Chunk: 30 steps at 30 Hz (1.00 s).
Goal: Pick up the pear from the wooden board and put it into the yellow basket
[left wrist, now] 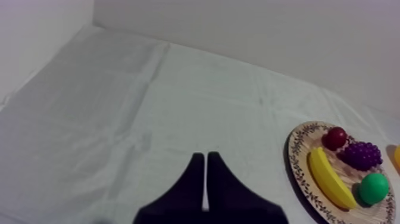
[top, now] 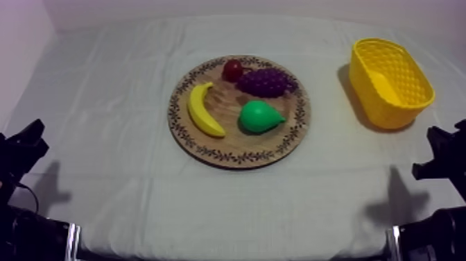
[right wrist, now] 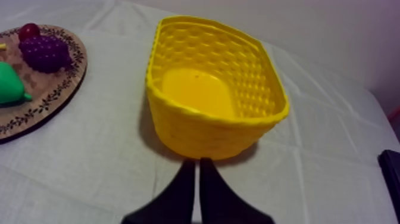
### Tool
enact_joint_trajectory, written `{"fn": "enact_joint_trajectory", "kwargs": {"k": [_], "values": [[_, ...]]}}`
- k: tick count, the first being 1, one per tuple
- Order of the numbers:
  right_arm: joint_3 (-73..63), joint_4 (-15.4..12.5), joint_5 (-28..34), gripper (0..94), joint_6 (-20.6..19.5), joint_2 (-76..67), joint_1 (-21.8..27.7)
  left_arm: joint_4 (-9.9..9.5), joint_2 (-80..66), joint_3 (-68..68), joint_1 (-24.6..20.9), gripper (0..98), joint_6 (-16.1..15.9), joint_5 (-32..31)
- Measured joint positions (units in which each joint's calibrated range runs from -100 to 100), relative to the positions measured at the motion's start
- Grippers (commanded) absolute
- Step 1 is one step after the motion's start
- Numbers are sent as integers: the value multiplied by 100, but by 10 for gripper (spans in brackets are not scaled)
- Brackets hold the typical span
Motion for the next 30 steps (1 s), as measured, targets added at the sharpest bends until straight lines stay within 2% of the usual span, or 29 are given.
{"fn": "enact_joint_trajectory", "kwargs": {"k": [10,14,22,30], "values": [[0,-5,0,7,-304,0,7,0,0,0,0,1,0,0],[0,-11,0,40,-451,0,-7,0,0,0,0,1,0,0],[0,-5,0,7,-180,0,-125,0,0,0,0,1,0,0],[-349,-93,-201,5,-184,515,-146,0,0,0,0,1,0,0]]}}
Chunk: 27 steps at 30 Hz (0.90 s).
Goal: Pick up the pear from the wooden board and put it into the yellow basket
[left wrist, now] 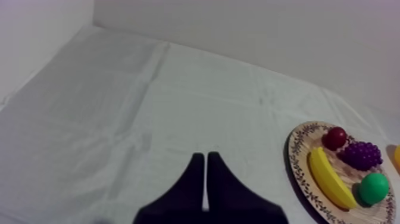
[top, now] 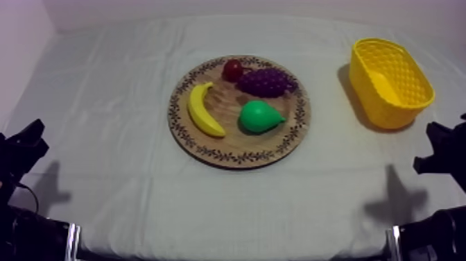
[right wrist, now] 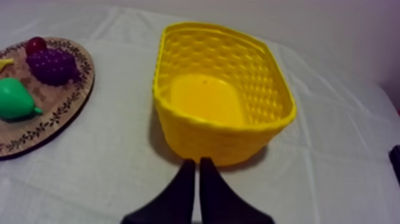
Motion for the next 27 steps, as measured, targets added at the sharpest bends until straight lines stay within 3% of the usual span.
{"fn": "enact_joint_trajectory", "kwargs": {"k": [6,14,22,27], "values": [[-1159,-329,348,7,300,1266,-67,0,0,0,0,1,0,0],[-3143,-1107,1178,10,1105,3022,-51,0,0,0,0,1,0,0],[-5305,-1637,2607,66,1732,4396,-89,0,0,0,0,1,0,0],[-6542,-1756,3562,81,1892,5177,-178,0,0,0,0,1,0,0]]}}
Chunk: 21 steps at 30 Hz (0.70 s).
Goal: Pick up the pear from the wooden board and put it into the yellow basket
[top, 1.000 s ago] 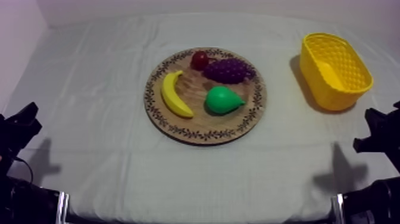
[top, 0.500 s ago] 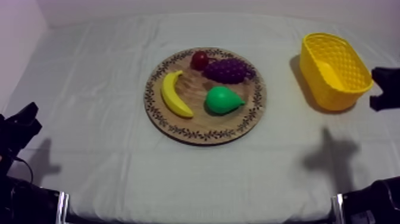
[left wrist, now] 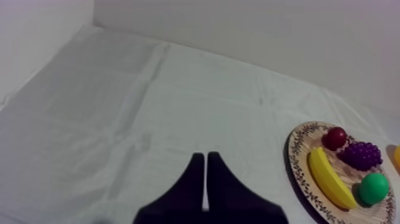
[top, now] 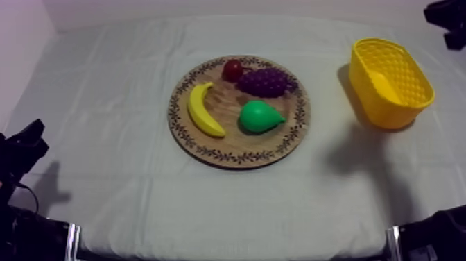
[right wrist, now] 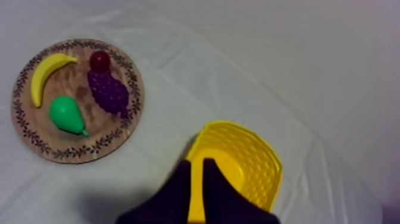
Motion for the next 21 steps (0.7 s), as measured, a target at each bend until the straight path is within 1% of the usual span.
{"fn": "enact_joint_trajectory", "kwargs": {"k": [7,13,15,18,21], "values": [[-1656,-123,1080,81,140,1122,-171,0,0,0,0,1,0,0],[-2828,-126,1628,69,255,2079,-411,0,0,0,0,1,0,0],[-3139,-75,1812,68,286,2421,-544,0,0,0,0,1,0,0],[-3551,74,2034,68,341,2905,-776,0,0,0,0,1,0,0],[-3693,135,2173,71,400,3281,-1040,0,0,0,0,1,0,0]]}}
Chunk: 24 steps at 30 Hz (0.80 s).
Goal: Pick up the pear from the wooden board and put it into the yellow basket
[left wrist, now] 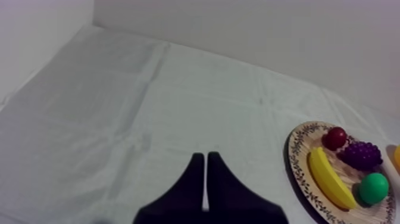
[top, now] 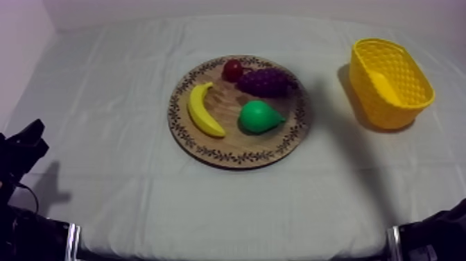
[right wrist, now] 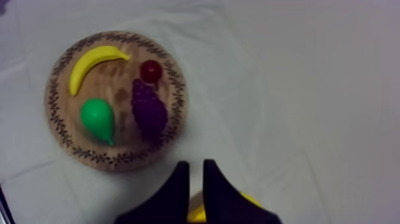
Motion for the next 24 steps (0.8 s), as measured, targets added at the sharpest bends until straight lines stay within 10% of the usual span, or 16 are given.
{"fn": "enact_joint_trajectory", "kwargs": {"k": [5,15,24], "values": [[286,23,-65,117,123,400,-349,0,0,0,0,1,0,0],[762,181,-173,791,211,459,-721,0,0,0,0,1,0,0],[735,199,-81,871,279,862,-873,0,0,0,0,1,0,0]]}}
